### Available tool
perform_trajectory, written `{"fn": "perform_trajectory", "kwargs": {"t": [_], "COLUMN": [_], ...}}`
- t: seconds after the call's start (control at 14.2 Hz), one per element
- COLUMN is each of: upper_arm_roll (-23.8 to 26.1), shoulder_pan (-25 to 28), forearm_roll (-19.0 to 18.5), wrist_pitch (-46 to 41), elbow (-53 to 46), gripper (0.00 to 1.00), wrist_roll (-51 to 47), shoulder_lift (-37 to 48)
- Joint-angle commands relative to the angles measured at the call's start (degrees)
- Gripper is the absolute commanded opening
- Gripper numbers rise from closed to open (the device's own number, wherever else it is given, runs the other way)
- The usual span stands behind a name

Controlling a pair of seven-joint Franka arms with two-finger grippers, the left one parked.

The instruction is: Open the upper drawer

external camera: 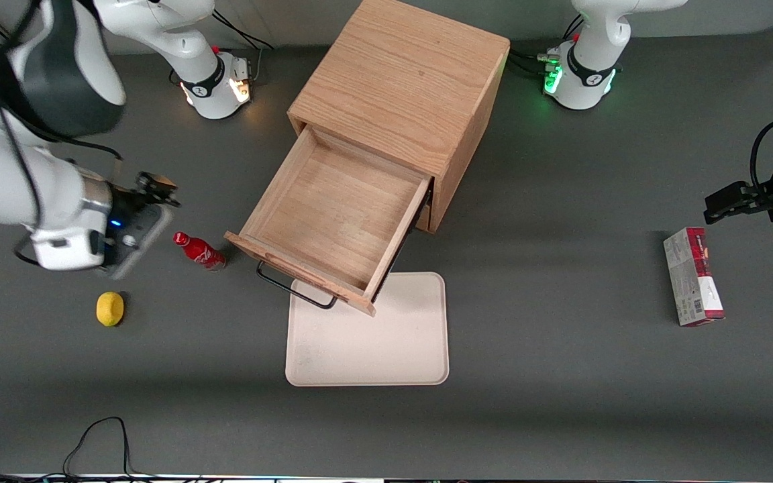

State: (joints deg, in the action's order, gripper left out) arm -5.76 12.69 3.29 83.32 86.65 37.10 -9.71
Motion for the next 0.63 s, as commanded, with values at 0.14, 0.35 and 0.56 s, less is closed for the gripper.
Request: {"fn": "perform_trajectory", "kwargs": {"t": [0.14,0.35,0.56], "upper_arm_roll": [-6.98,-7.42,-8.82], "shoulder_pan": [0.31,0.31,0.14], "forearm_roll": [-0.48,-0.39,2.14], "wrist_pitch": [2.37,3.33,4.65], "elbow": [8.72,7.22,7.22], "gripper": [1.0,1.0,0.99], "wrist_roll": [-11.92,-23.98,-28.02], "shoulder_lift": [8.22,7.96,8.13]}}
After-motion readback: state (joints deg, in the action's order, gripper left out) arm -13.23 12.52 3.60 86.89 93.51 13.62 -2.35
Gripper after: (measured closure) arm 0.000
